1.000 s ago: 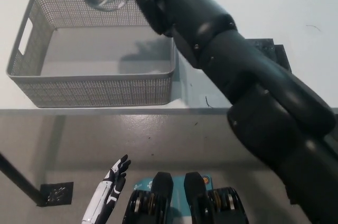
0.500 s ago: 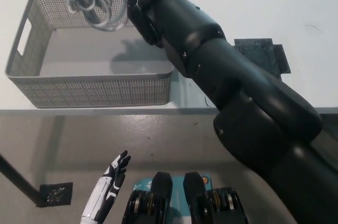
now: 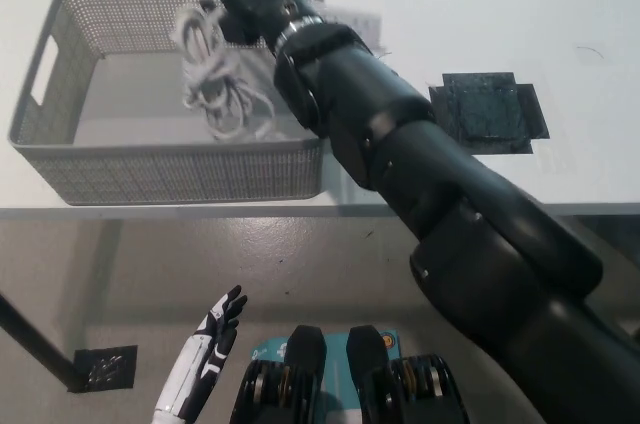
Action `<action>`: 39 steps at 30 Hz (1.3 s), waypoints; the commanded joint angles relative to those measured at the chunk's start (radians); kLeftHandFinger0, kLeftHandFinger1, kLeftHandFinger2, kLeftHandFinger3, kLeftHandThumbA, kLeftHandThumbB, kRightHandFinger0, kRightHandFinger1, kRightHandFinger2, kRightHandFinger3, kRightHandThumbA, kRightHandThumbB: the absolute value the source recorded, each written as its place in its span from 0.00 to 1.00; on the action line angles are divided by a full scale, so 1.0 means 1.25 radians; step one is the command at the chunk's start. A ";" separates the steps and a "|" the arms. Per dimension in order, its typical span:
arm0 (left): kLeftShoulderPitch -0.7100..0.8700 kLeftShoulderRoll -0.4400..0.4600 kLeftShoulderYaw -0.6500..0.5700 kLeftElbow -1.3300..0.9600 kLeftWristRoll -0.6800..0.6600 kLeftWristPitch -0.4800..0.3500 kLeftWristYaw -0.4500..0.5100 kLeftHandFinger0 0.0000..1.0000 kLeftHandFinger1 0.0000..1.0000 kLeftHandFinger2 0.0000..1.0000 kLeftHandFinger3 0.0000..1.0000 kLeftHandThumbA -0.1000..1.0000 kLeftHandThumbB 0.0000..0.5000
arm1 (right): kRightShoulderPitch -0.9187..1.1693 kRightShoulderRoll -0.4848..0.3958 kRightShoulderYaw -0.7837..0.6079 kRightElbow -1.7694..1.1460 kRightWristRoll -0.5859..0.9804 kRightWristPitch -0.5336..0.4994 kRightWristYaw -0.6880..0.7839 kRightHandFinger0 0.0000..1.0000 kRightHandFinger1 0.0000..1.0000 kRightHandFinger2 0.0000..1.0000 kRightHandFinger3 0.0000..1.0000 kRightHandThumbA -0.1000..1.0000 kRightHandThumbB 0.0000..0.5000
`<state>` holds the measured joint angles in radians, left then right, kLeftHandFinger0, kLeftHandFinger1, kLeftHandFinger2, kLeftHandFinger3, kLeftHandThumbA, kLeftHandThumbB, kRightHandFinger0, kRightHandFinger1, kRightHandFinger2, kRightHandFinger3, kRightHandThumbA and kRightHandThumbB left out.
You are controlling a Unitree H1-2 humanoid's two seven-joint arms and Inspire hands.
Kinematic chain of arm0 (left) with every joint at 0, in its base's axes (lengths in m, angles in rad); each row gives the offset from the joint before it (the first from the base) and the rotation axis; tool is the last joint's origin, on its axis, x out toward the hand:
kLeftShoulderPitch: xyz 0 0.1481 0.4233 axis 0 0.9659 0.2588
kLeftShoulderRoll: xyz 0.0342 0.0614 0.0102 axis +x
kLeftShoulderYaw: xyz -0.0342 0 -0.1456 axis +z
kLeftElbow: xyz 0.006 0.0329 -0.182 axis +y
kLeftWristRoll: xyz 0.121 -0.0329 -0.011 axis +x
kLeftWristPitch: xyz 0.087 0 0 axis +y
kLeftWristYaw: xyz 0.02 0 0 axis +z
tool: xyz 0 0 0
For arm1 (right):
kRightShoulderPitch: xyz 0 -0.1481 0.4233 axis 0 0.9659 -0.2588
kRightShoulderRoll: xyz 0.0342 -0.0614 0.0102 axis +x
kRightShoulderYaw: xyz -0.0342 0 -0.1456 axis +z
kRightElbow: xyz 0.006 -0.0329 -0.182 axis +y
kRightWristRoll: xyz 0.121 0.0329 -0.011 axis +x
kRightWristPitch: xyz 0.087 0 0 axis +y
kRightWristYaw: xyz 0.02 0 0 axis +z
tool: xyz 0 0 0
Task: Use the right hand to pick up a power strip and put it into a container on the left side
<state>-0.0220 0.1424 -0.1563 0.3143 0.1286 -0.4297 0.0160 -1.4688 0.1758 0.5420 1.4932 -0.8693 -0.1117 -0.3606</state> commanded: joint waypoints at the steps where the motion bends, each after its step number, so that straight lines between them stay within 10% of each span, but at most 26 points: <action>1: -0.041 0.022 -0.005 -0.025 0.011 -0.032 -0.020 1.00 1.00 1.00 1.00 1.00 0.28 | -0.188 0.018 -0.079 -0.027 0.137 0.117 0.451 1.00 1.00 1.00 1.00 0.70 1.00; 19: -0.064 0.032 -0.002 -0.017 0.005 -0.032 -0.033 1.00 1.00 1.00 1.00 1.00 0.32 | -0.228 0.050 -0.119 -0.049 0.164 0.092 0.524 1.00 1.00 1.00 1.00 0.77 1.00; 24: -0.072 0.030 -0.005 -0.017 0.013 -0.032 -0.037 1.00 1.00 1.00 1.00 1.00 0.30 | -0.210 0.117 -0.125 -0.051 0.179 0.109 0.567 1.00 1.00 1.00 1.00 1.00 1.00; 32: -0.083 0.031 -0.003 -0.015 -0.016 -0.032 -0.054 1.00 1.00 1.00 1.00 1.00 0.32 | -0.234 0.163 -0.155 -0.052 0.245 0.154 0.796 1.00 1.00 1.00 1.00 1.00 1.00; 37: -0.091 0.036 -0.010 -0.017 0.013 -0.032 -0.043 1.00 1.00 1.00 1.00 1.00 0.25 | -0.252 0.144 -0.267 -0.042 0.344 0.220 0.926 1.00 1.00 1.00 1.00 0.72 0.87; 39: -0.091 0.037 -0.007 -0.016 0.028 -0.032 -0.040 1.00 1.00 1.00 1.00 1.00 0.30 | -0.260 0.123 -0.292 -0.045 0.360 0.231 0.935 1.00 1.00 1.00 1.00 0.73 1.00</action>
<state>-0.0990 0.1598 -0.1592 0.3142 0.1307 -0.4300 -0.0238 -1.6111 0.3384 0.3212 1.4810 -0.6482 0.0460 0.4677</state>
